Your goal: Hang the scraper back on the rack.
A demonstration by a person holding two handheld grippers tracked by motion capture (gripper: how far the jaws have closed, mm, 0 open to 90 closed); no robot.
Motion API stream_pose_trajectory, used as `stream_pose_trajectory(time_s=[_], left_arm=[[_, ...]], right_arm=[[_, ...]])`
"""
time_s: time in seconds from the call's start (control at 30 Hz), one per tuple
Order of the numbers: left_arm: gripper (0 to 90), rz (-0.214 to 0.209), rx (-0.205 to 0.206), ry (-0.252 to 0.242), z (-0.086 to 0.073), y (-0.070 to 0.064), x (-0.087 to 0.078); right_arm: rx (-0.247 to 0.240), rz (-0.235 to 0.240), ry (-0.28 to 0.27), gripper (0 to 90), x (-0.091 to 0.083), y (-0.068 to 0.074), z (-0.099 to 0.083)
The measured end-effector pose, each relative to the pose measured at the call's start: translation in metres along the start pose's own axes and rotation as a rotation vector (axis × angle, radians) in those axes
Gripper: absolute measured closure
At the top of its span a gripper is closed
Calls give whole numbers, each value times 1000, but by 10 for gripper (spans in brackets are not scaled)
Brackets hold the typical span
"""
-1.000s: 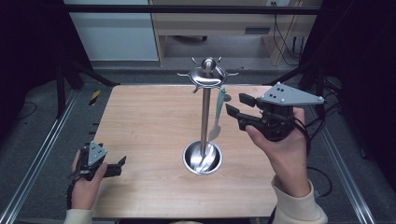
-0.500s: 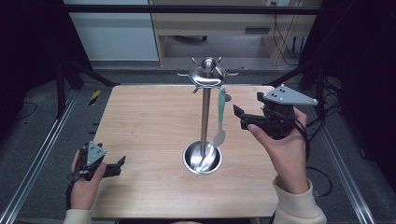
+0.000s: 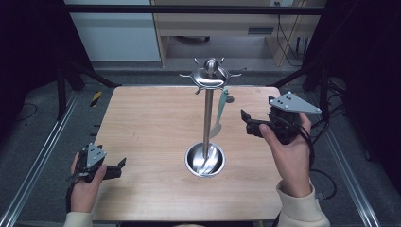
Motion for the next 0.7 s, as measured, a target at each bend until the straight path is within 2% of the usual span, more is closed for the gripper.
stream_pose_trajectory(time_s=[0.2,0.27,0.4,0.7], left_arm=[[21,3,-9,-2,-1,2,-1],[21,3,-9,-2,-1,2,-1],[21,3,-9,-3,-1,2,-1],[21,6,-9,-2,-1,3,-1]], right_arm=[[1,-25,8,93,3,-5,-6],[2,-48,4,63,6,-9,-8],[27,-83,8,61,11,-17,-14],[61,-107,44,70,25,-32,-33]])
Point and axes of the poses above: each handheld gripper's, and its own axes: x roughly forward along the jaws, z roughly out of its top, y roughly to its left, the point moved 8 cm from there along x, roughly forward along the jaws, and after that the axes turned 10 degrees about x, right-handed, at the moved point
